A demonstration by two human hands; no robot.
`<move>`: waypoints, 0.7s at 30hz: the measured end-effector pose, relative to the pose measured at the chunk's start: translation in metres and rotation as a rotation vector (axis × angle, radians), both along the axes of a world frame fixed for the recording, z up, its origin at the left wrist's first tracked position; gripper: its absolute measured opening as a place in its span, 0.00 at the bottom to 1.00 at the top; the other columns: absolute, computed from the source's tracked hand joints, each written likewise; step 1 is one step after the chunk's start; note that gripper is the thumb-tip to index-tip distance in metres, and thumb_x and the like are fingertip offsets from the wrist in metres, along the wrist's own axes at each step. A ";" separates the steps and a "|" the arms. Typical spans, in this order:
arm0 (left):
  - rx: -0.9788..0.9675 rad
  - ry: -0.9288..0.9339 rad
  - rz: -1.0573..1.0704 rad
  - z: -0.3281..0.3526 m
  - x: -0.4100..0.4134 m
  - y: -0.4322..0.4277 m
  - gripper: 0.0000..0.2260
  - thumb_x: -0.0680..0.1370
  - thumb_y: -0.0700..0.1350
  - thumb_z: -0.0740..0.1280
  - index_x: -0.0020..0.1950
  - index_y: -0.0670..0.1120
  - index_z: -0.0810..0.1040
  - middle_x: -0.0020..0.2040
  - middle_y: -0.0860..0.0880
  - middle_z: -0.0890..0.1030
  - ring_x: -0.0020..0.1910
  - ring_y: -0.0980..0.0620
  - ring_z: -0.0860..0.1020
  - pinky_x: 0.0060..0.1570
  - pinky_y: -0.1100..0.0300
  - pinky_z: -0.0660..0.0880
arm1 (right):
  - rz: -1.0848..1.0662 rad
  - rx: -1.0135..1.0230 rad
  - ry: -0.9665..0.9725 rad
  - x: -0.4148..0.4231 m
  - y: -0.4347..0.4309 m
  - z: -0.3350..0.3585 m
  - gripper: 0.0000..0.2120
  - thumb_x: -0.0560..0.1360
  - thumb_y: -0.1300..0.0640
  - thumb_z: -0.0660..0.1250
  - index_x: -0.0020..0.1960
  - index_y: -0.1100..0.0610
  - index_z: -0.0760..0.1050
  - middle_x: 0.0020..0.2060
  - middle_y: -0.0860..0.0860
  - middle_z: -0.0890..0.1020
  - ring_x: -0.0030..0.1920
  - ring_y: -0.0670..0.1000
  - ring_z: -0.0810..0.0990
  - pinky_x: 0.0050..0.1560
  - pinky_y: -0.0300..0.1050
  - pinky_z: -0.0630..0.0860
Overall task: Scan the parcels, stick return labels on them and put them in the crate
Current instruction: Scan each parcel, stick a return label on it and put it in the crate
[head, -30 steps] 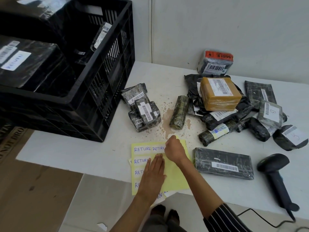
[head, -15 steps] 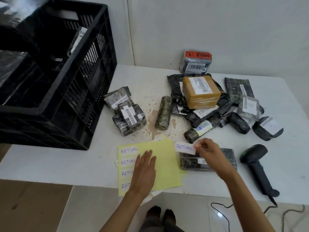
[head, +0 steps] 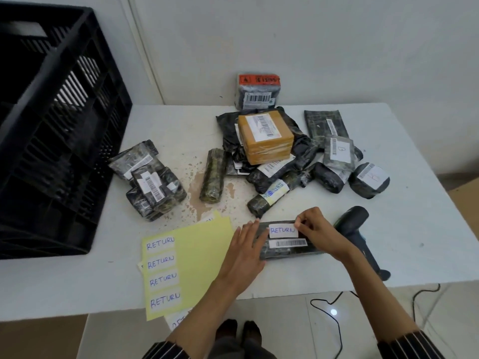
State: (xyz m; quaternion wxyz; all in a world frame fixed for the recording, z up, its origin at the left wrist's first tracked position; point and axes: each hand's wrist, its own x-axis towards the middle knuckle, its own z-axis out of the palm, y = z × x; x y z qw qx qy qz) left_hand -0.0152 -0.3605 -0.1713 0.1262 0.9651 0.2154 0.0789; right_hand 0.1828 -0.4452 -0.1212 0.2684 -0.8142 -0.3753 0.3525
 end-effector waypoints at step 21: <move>0.157 -0.028 0.021 -0.015 0.012 0.003 0.40 0.55 0.56 0.81 0.62 0.39 0.77 0.60 0.44 0.79 0.59 0.47 0.79 0.58 0.51 0.74 | -0.026 -0.003 -0.709 -0.080 -0.024 -0.063 0.28 0.79 0.36 0.43 0.72 0.47 0.64 0.72 0.68 0.55 0.73 0.65 0.51 0.73 0.58 0.44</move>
